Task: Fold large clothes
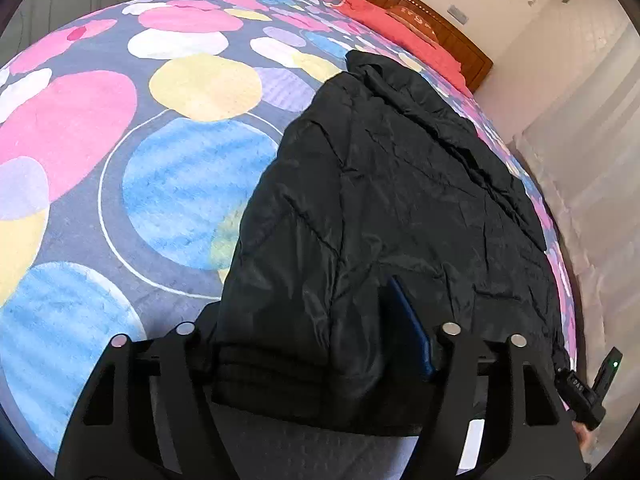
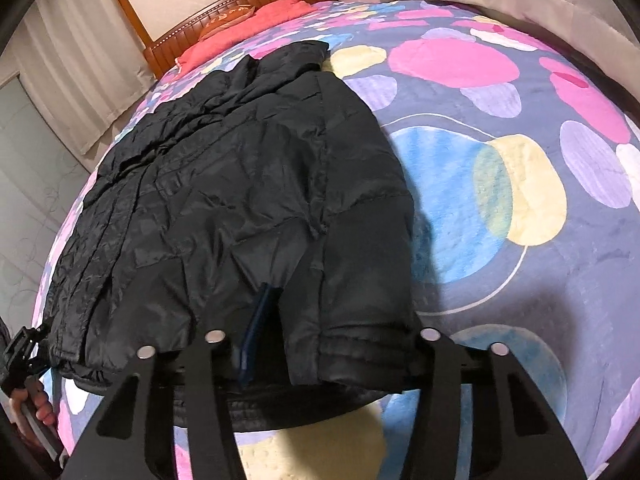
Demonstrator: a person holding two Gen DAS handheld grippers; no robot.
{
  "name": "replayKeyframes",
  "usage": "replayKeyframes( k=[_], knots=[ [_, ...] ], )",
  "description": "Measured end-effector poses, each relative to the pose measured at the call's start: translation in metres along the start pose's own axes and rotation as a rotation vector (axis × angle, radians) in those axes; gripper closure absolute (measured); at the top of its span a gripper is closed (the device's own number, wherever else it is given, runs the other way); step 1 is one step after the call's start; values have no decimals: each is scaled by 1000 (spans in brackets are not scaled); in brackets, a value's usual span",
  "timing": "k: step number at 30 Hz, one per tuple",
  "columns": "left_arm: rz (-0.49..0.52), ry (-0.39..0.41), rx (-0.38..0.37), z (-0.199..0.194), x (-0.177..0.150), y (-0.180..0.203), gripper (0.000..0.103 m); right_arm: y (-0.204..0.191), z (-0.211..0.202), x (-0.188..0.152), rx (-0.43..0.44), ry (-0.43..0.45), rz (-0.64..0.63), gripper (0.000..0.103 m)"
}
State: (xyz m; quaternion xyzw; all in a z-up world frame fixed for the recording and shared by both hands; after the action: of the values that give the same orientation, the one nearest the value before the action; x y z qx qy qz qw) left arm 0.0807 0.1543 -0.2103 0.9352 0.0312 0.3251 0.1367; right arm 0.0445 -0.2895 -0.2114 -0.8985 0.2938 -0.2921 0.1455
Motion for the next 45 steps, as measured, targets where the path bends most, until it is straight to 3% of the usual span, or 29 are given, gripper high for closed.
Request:
replayKeyframes(
  k=[5,8,10,11,14,15,18,36,40,45],
  knots=[
    [-1,1,14,1,0,-1,40,0,-2,-2,-4,8,-4,55],
    [-25,6,4,2,0,-3,40,7,0,-1,11,22,46,39],
    [-12,4,9,2,1,-2,41,7,1,-2,18,27,56,39],
    [-5,5,13,2,1,-1,48,5,0,-3,-1,31,32,41],
    [-5,6,-21,2,0,1,79,-1,-2,-6,13,24,15,62],
    [-12,8,-31,1,-1,1,81,-2,-3,-6,20,23,8,70],
    [-15,16,-46,-2,-1,3,86,-5,-6,-7,48,9,4,78],
    [13,49,-126,-69,-24,9,90,4,-45,-18,154,-26,26,84],
    [-10,96,-190,-83,-5,16,90,-7,-55,-2,242,-6,41,86],
    [42,167,-223,-98,33,35,90,-36,-73,26,365,35,28,87]
  ],
)
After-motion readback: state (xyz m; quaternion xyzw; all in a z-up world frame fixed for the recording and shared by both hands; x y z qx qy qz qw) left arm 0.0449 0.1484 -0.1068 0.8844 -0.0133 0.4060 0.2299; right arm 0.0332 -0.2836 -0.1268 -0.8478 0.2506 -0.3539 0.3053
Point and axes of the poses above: each gripper's, at about its wrist camera, not at the fingertips, and z roughly the way its jaws point, y to its right, x to its top, the point moved 6 cm from there along z, roughly the way its jaws point, and after that the axes turned 15 degrees about z, right-handed, at the moved point
